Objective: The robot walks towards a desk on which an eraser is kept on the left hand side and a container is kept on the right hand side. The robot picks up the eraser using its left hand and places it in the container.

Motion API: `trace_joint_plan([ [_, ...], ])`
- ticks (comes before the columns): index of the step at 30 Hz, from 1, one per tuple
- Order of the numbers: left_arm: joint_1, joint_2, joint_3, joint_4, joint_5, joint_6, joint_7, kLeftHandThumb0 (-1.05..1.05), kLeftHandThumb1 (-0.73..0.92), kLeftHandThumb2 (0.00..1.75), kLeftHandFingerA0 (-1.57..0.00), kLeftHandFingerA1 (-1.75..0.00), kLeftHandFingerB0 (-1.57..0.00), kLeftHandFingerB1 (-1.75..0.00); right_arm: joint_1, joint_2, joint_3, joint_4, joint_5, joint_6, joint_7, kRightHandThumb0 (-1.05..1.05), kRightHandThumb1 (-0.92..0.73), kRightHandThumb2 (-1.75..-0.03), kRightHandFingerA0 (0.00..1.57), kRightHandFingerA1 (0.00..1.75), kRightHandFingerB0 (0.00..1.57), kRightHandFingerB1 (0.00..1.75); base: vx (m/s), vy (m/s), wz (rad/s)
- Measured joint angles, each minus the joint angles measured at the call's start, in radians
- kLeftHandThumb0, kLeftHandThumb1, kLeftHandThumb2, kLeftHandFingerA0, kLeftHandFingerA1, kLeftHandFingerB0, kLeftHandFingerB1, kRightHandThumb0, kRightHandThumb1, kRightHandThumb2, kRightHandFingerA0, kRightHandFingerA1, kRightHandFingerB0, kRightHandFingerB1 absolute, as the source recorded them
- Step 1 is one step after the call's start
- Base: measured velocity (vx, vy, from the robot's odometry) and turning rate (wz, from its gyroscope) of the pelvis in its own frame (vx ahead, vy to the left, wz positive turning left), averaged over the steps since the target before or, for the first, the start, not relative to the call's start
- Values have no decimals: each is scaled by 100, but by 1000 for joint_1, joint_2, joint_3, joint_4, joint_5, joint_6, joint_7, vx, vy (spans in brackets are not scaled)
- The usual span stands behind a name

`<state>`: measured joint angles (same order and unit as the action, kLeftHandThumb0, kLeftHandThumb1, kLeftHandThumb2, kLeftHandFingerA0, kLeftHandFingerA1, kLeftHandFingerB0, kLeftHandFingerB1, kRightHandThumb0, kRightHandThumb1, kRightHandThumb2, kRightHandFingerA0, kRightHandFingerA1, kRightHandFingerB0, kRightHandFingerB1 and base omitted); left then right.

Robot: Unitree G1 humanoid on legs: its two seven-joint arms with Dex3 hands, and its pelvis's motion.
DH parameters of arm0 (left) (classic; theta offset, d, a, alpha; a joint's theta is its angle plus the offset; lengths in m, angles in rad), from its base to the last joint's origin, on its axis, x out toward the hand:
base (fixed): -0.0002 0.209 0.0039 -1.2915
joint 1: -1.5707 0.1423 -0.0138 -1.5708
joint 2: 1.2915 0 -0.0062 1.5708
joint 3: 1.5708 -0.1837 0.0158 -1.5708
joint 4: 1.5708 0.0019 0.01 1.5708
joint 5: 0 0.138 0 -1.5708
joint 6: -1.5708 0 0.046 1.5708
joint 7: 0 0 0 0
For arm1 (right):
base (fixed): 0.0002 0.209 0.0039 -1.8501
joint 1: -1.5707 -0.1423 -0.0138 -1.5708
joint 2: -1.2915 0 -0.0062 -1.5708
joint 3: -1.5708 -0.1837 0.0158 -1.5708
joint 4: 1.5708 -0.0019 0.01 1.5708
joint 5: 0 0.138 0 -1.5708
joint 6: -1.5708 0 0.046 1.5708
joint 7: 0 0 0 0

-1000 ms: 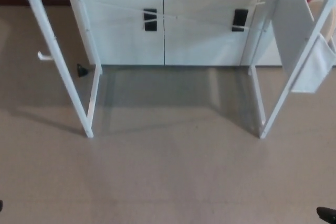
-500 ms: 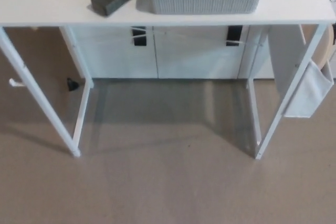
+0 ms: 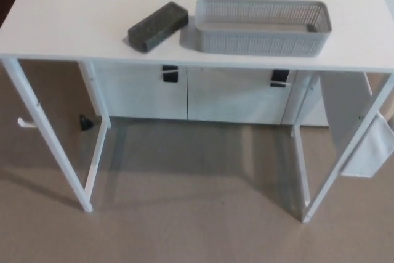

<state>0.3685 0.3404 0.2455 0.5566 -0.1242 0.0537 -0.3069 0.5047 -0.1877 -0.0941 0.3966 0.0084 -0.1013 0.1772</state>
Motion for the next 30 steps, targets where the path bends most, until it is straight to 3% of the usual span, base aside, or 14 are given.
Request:
trace_joint_plan([
  [5, -14, 2, -4, 2, 1, -12, -7, -24, 60, 63, -27, -39, -27, -35, -15, -13, -3, 16, -1, -9, -1, -17, -44, -88, 35, 59, 18, 50, 260, -107, 8],
  [6, -16, 2, -5, 3, 1, -13, -8, -17, 43, 87, -18, -51, -19, -49, -14, -14, -3, 11, -1, -9, -1, -17, -44, -88, 35, 58, 18, 50, 165, -76, -3],
  [28, -44, 15, 1, -15, 1, -11, -20, -15, 42, 86, -25, -53, -20, -50, -70, -1, 0, 91, 1, -49, 8, -14, -44, -88, 33, 58, 18, 50, 222, 98, -4],
  [29, -42, 16, 1, -18, 1, -11, -21, -18, 61, 57, -37, -38, -33, -33, -73, -1, -1, 102, 1, -53, 8, -15, -44, -88, 33, 58, 18, 50, 68, -116, 15],
  [30, -40, 16, 1, -20, 1, -11, -21, -18, 61, 57, -37, -38, -33, -33, -74, -1, 0, 109, 1, -56, 8, -15, -44, -88, 33, 58, 18, 50, 145, -130, 4],
])
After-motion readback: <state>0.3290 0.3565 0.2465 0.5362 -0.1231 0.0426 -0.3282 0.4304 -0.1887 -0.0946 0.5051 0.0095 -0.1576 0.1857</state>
